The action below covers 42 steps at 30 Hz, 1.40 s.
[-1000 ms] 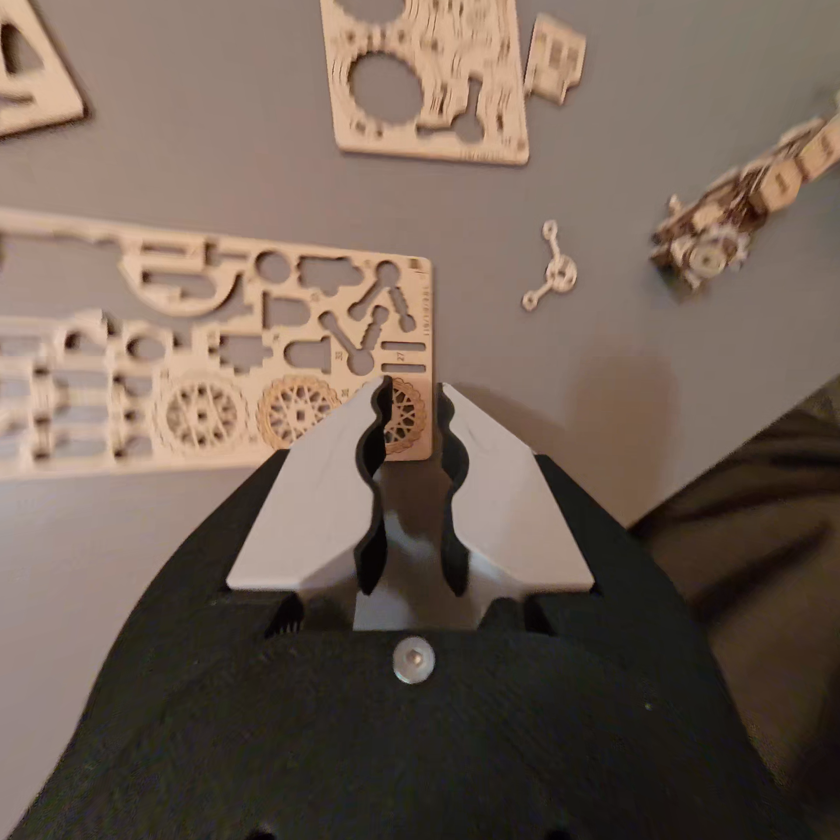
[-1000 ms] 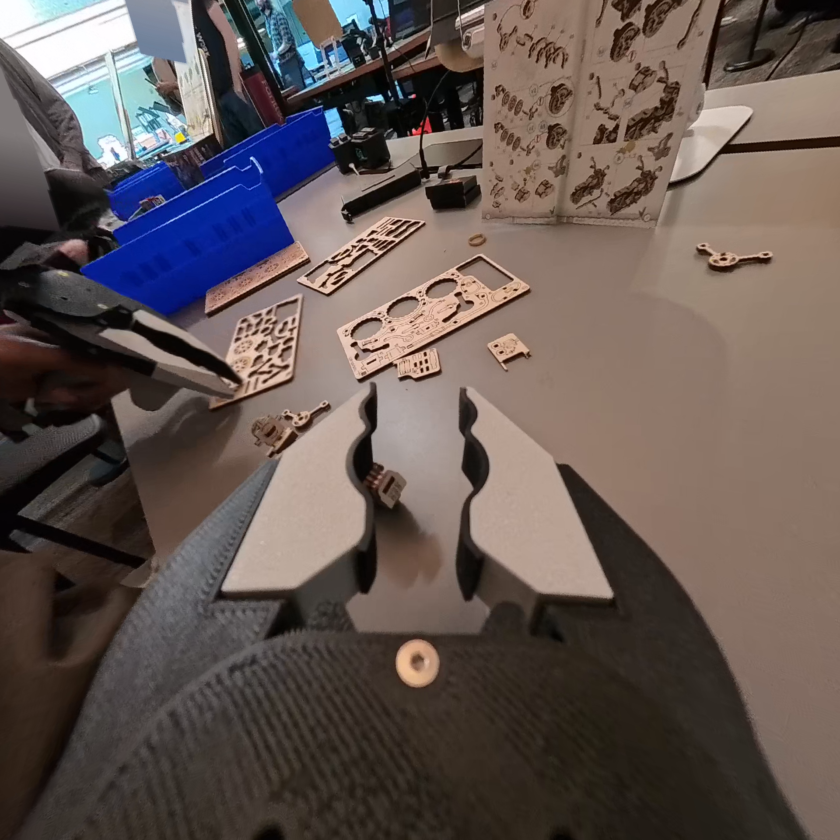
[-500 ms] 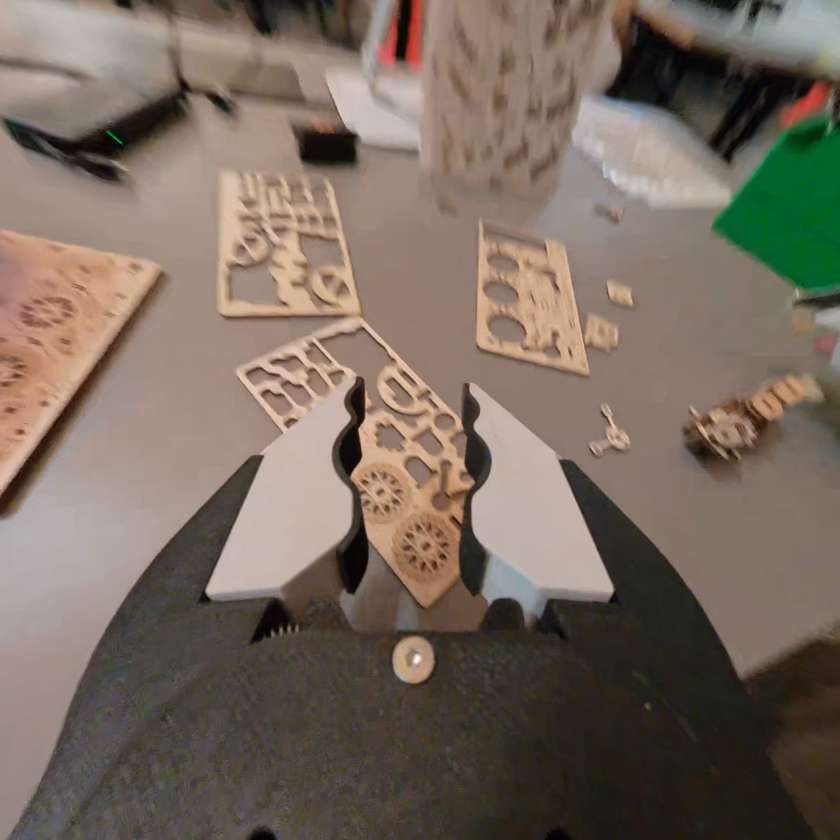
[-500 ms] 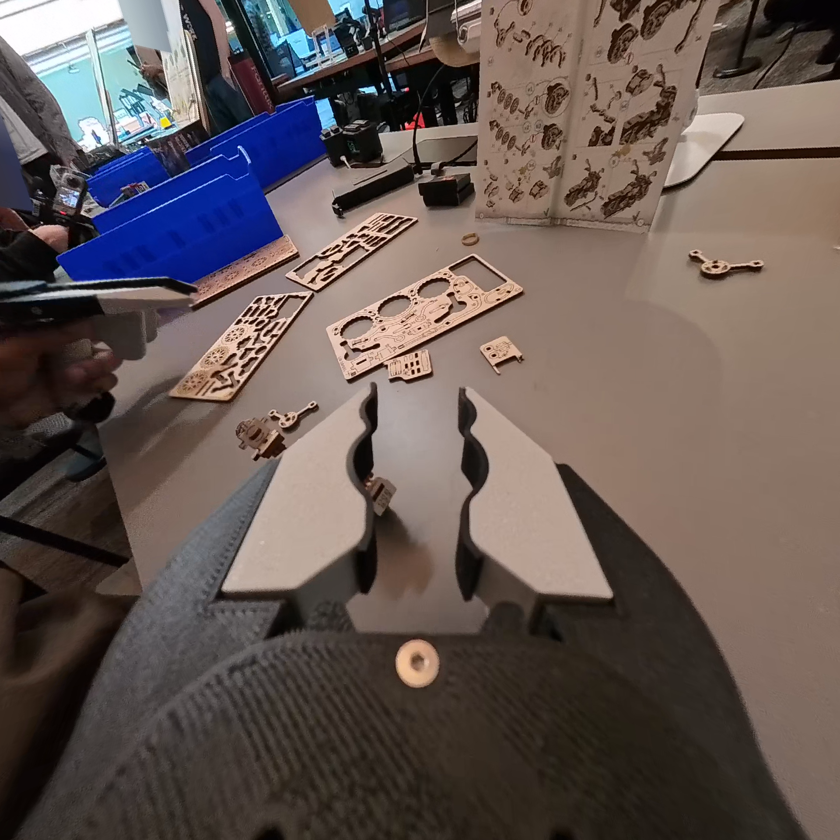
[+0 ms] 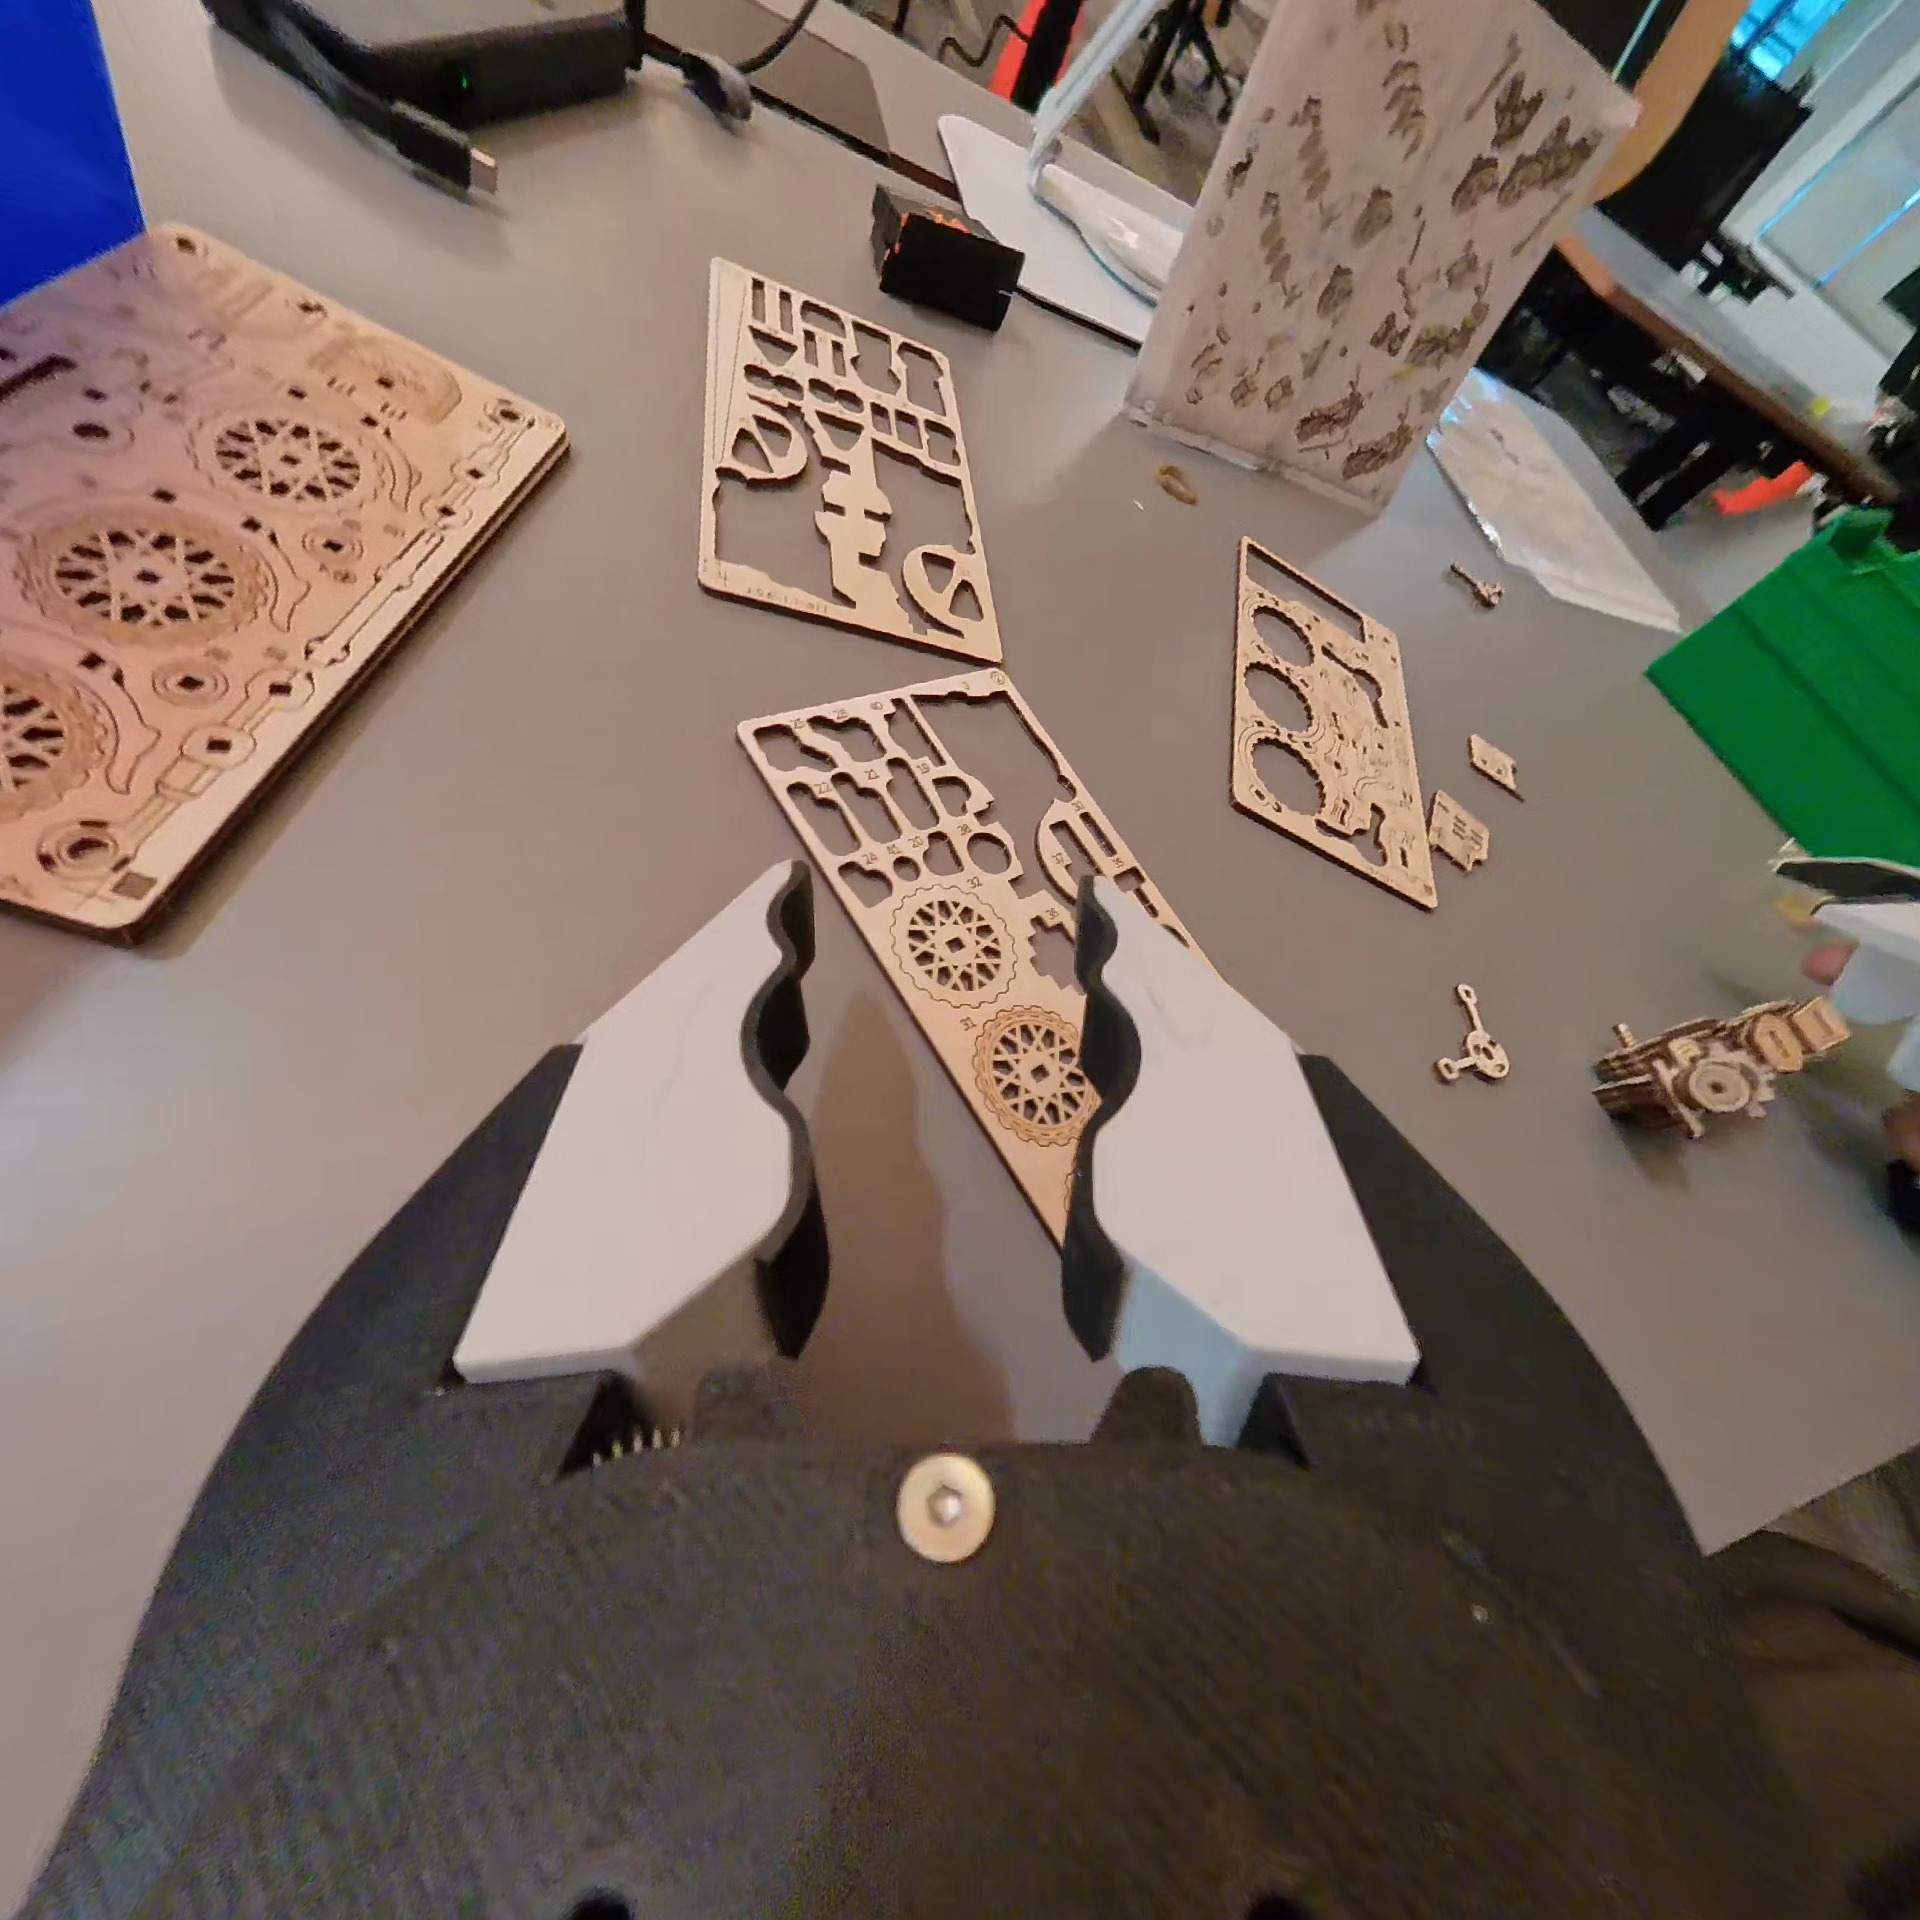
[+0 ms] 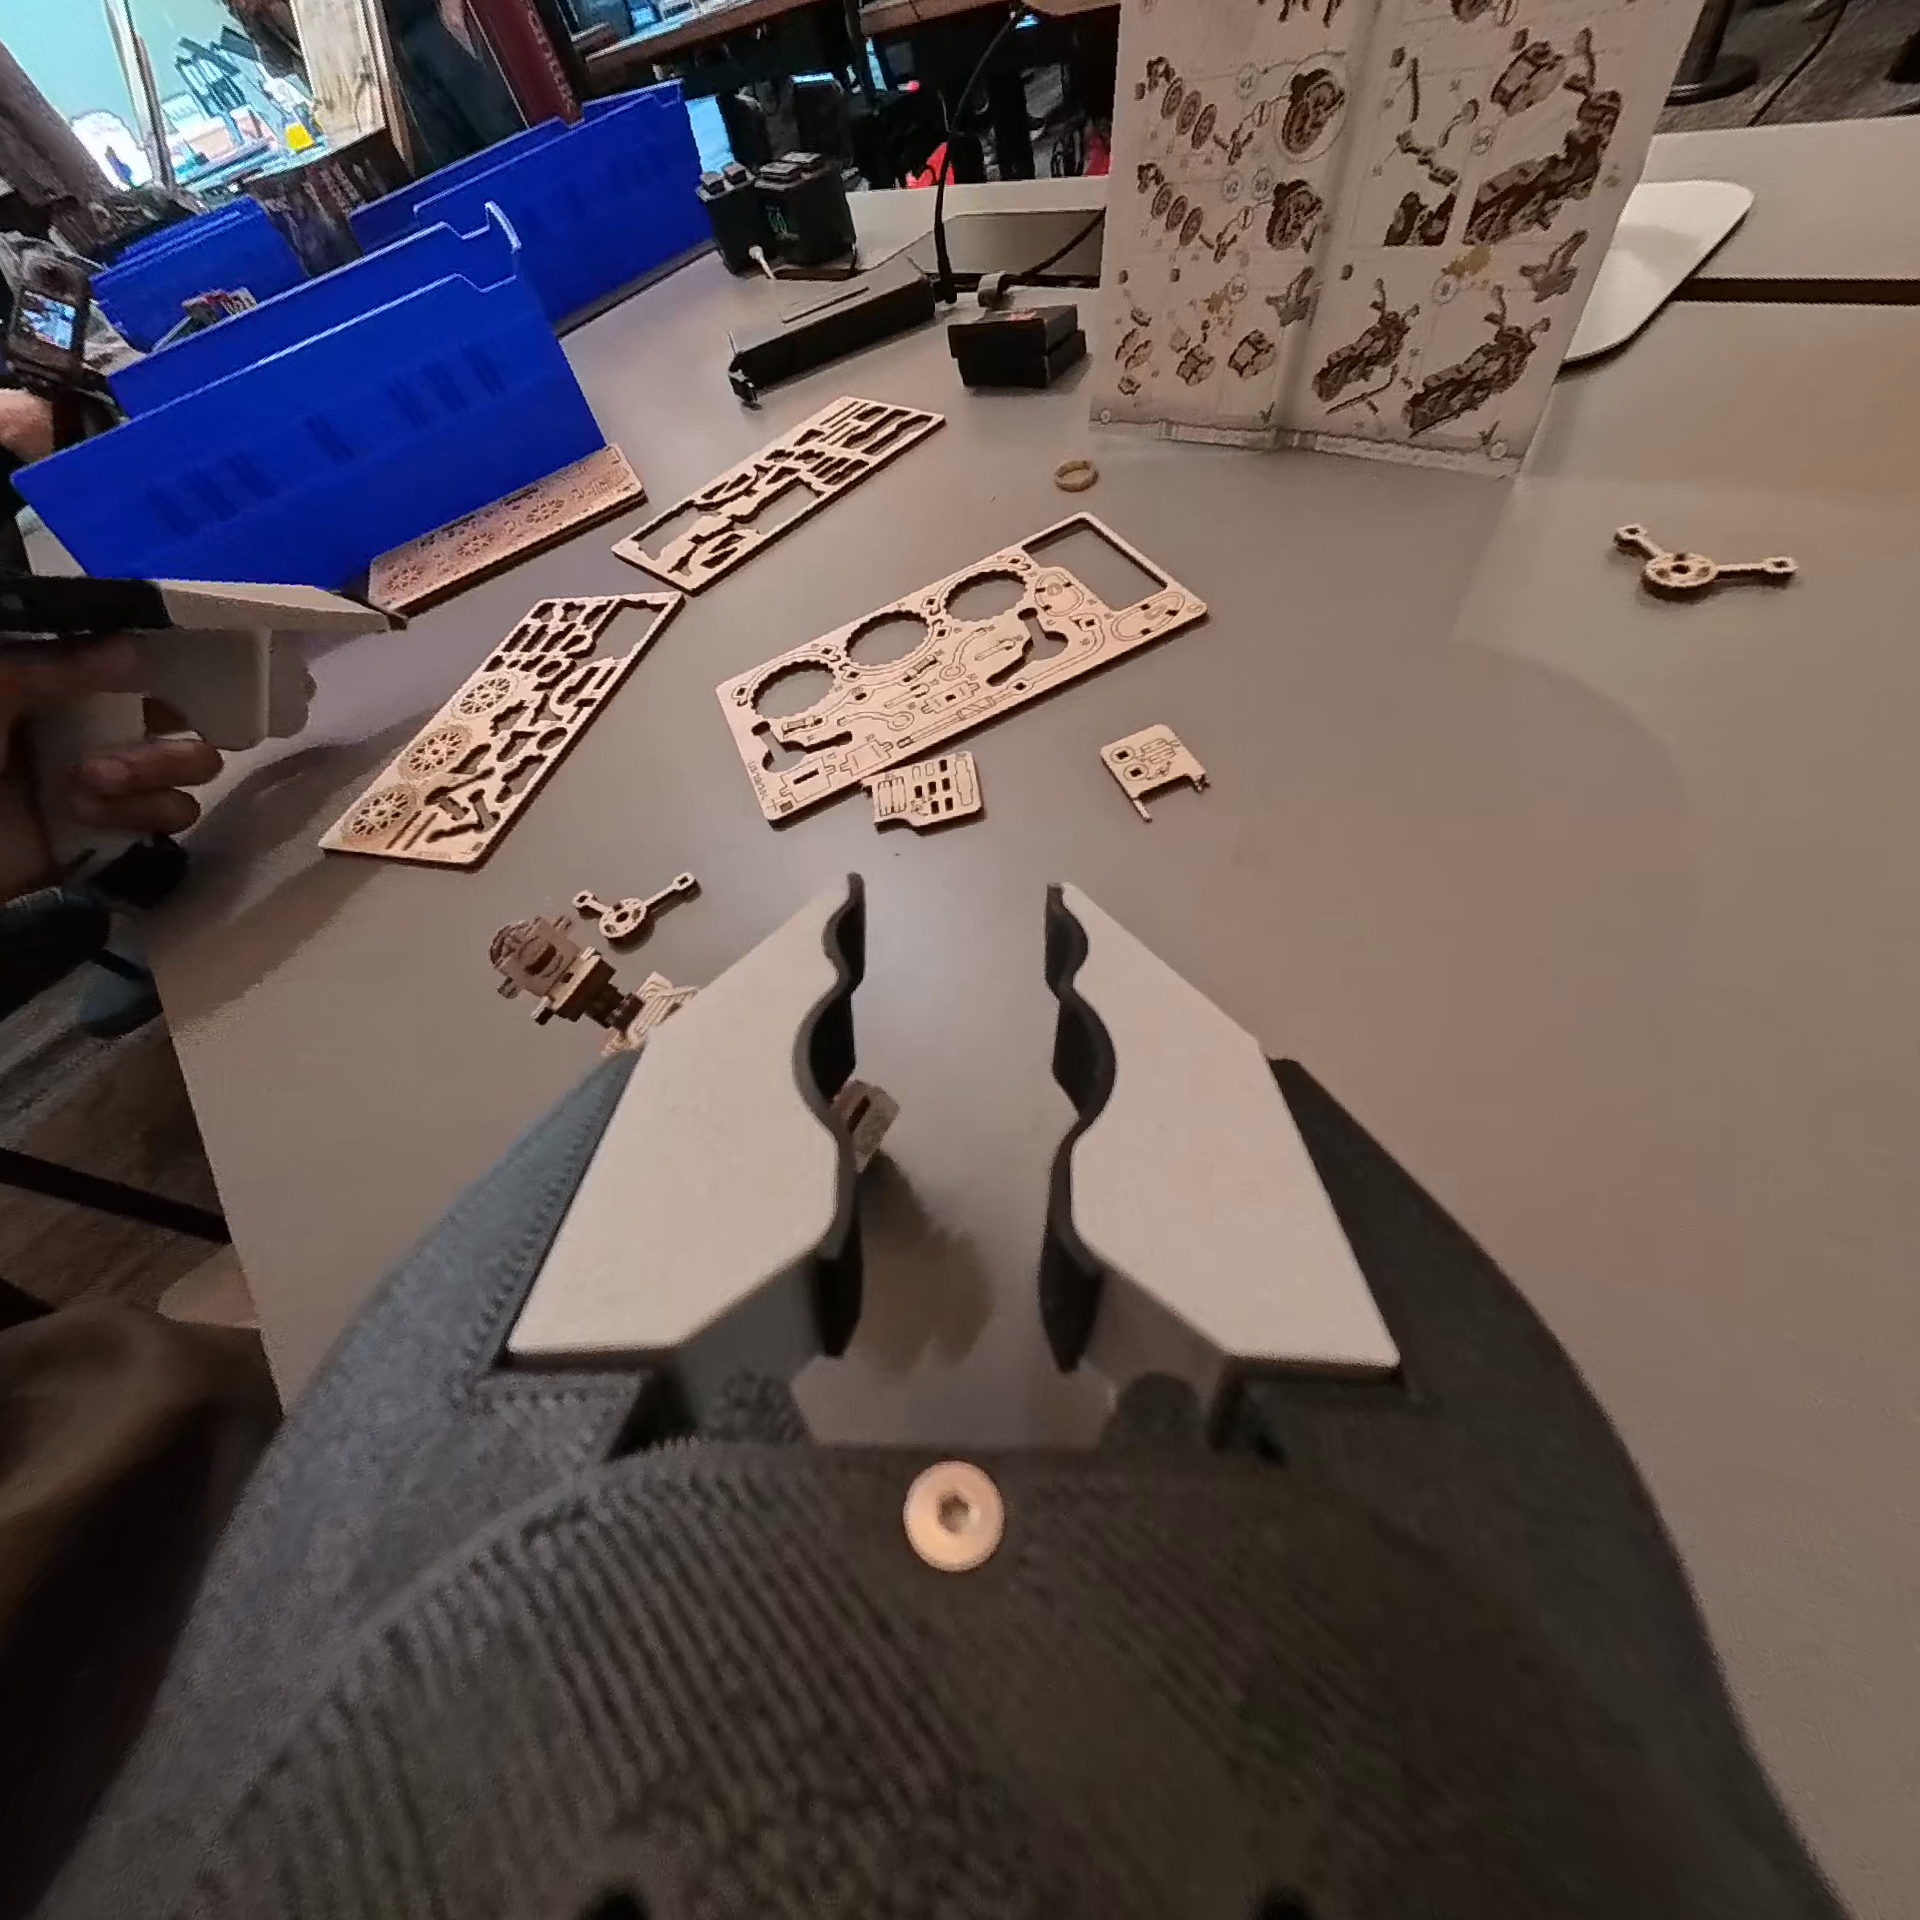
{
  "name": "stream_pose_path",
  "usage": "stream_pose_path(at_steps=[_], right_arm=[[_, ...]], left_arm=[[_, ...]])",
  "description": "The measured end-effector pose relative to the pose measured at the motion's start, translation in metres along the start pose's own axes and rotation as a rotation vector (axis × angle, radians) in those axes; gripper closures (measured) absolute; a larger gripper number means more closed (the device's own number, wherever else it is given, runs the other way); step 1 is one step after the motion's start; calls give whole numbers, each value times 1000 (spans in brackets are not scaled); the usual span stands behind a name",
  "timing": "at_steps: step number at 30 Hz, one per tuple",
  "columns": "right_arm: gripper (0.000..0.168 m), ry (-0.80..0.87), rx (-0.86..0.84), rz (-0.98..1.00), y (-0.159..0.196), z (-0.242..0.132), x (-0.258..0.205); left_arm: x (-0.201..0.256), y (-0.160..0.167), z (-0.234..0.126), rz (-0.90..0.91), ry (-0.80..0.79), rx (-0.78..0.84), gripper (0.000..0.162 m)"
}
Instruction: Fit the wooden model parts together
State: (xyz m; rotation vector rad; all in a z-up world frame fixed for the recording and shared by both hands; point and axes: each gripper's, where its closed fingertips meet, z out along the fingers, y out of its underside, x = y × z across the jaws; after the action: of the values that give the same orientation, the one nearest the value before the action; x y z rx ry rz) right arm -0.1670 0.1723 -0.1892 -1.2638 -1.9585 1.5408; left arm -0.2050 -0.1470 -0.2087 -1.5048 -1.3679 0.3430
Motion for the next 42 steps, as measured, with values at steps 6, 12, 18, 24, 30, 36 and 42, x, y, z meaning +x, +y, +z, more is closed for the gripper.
stream_pose_path(at_steps=[6,12,18,24,30,36,42], right_arm=[[134,11,0,12,0,1,5],[134,6,-8,14,0,2,5],[134,0,-18,6,2,3,2],[135,-7,-24,5,3,3,1],[135,-8,-26,6,3,3,1],[135,-6,-27,4,3,3,0],[135,-6,-28,2,3,3,0]], left_arm=[[13,11,5,-4,60,-63,114],[17,10,5,70,39,-54,117],[17,12,6,60,45,-64,117],[20,15,7,66,52,-82,117],[20,17,7,69,48,-91,117],[21,22,9,105,26,-124,116],[20,26,12,154,-16,-157,116]])
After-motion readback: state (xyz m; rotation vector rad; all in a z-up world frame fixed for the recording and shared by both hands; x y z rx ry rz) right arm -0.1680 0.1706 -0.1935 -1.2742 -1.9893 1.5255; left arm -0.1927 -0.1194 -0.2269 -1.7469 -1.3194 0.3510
